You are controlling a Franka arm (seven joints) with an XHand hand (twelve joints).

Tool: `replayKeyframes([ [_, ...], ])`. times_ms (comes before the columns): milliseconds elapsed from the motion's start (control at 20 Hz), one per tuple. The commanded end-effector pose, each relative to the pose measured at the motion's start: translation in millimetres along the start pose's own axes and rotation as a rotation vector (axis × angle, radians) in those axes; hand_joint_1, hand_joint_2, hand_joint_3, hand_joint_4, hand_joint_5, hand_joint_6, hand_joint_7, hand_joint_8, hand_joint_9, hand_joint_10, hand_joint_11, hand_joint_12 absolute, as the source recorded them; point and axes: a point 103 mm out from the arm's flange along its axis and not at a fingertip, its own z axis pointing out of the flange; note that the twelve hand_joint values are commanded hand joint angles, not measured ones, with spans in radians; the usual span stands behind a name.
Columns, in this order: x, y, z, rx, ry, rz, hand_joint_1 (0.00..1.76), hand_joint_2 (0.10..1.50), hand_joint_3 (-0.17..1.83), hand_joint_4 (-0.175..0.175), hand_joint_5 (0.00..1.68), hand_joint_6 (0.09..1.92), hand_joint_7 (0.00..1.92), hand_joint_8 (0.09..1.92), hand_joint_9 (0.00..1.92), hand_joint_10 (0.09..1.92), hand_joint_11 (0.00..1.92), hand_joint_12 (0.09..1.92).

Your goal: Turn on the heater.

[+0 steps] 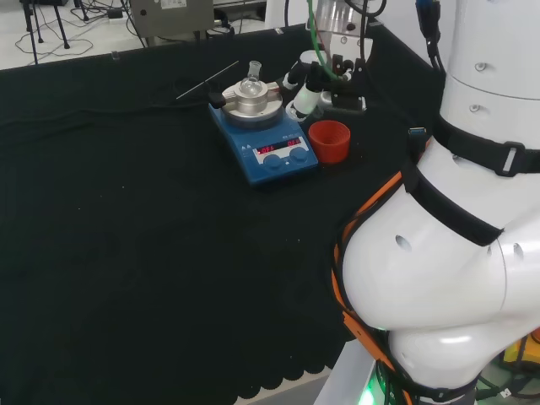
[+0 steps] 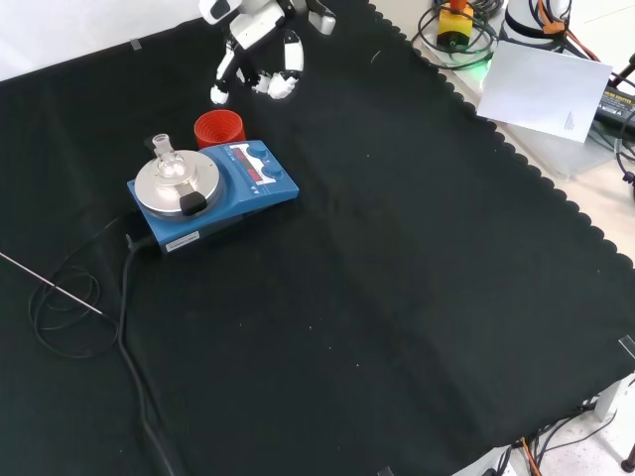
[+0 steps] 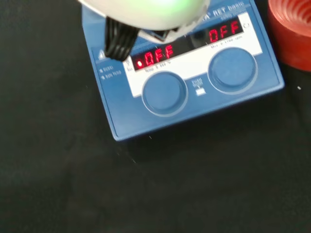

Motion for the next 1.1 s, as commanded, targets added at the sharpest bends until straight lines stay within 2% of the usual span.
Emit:
replayKeyframes([
  [50,3,-6,6,0.126,-0.112,0.070,1.14,0.59,0.86,-0.053,0.34,0.13,1.35,0.91,1.45,0.78,1.13,1.04],
  [200,2,-9,6,0.151,-0.146,0.085,1.16,0.60,0.85,-0.057,0.35,0.10,1.43,0.93,1.55,0.81,1.35,0.95],
  [300,3,-11,7,0.162,-0.154,0.087,1.18,0.60,0.84,-0.061,0.37,0.10,1.49,0.94,1.62,0.87,1.47,0.94],
  [550,7,-15,16,0.214,-0.167,0.079,1.22,0.63,0.81,-0.068,0.44,0.11,1.59,1.09,1.73,1.14,1.60,1.09],
  [800,15,-18,26,0.274,-0.188,0.052,1.31,0.68,0.81,-0.068,0.43,0.14,1.60,1.22,1.75,1.25,1.54,1.18],
  [1100,22,-21,34,0.343,-0.223,0.030,1.39,0.65,0.93,-0.056,0.34,0.11,1.61,1.31,1.75,1.32,1.44,1.27],
])
